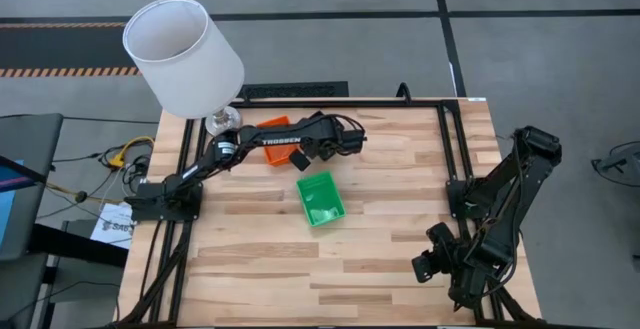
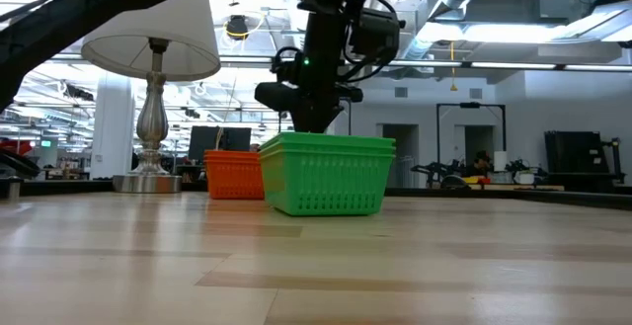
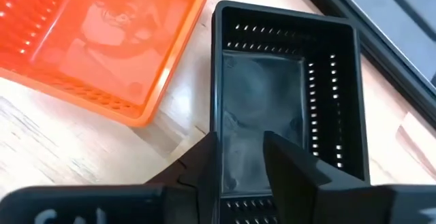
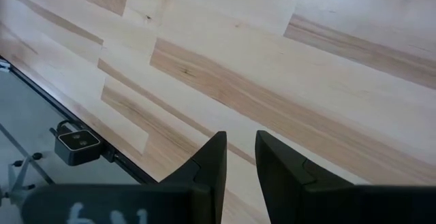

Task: Stack baskets by color
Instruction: Return to Home Position

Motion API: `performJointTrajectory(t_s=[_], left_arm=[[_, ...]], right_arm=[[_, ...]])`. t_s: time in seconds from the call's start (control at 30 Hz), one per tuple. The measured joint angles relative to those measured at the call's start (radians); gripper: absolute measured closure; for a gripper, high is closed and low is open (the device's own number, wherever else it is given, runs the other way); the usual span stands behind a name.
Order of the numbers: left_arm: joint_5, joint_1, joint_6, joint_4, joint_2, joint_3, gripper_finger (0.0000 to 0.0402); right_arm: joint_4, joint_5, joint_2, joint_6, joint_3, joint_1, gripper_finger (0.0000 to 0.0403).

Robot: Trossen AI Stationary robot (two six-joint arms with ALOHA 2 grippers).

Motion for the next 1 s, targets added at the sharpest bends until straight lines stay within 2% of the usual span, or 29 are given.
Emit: performJointTrajectory(t_s=[0.2, 0.47, 0.67, 0.83, 1.0], left_arm=[[0.022, 0.012, 0.049, 0.046, 0.000, 0.001, 0.0297], [-0.013, 0.029, 0.328, 0.022, -0.013, 0.138, 0.0305], [-0.095, 0.024, 0.626, 0.091, -0.098, 0.139, 0.0305], [-0.113, 0.013, 0.921, 0.174, -0.190, 0.136, 0.0305], [-0.089, -0.024, 1.283, 0.233, -0.306, 0.138, 0.0305]], right_arm=[[-0.001, 0.000, 0.000, 0.000, 0.000, 0.000, 0.0301], [-0.006, 0.000, 0.000, -0.001, 0.000, 0.000, 0.0301], [-0.051, 0.021, -0.007, -0.016, 0.001, -0.024, 0.0301], [-0.061, 0.117, -0.084, -0.189, 0.001, -0.107, 0.0301], [0.012, 0.167, -0.228, -0.564, 0.001, -0.265, 0.0301]])
